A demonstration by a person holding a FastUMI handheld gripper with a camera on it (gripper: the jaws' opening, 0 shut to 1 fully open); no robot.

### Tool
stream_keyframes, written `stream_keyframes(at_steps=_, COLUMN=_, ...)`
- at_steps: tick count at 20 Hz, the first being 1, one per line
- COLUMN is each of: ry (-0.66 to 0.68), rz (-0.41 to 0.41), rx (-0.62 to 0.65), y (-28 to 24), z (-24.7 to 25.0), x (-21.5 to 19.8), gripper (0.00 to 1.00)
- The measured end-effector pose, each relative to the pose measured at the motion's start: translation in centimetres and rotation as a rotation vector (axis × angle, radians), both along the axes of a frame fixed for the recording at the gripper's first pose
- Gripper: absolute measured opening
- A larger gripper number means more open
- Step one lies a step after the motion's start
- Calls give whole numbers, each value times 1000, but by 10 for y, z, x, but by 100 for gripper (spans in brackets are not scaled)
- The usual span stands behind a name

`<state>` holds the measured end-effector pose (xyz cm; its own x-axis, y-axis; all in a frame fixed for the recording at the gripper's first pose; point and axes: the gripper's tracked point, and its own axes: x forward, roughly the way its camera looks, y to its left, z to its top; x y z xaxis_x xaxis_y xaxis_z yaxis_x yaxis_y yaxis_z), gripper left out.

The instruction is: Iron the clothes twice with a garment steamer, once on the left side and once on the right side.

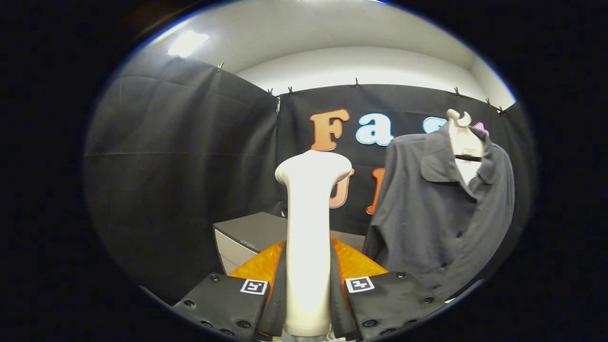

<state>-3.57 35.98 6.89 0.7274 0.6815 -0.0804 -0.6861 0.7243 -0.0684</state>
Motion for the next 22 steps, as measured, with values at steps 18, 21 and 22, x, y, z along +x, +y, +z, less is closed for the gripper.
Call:
stream_keyframes(at_steps=18, ry=10, rz=-347, rx=42, y=-273, z=-28, x=21, gripper=46)
stream_keyframes(at_steps=21, ry=12, rz=-368, rx=69, y=-285, z=-46, x=32, gripper=46)
stream_keyframes(at_steps=22, ry=12, rz=-378, rx=78, y=-287, z=-55, x=37, gripper=46)
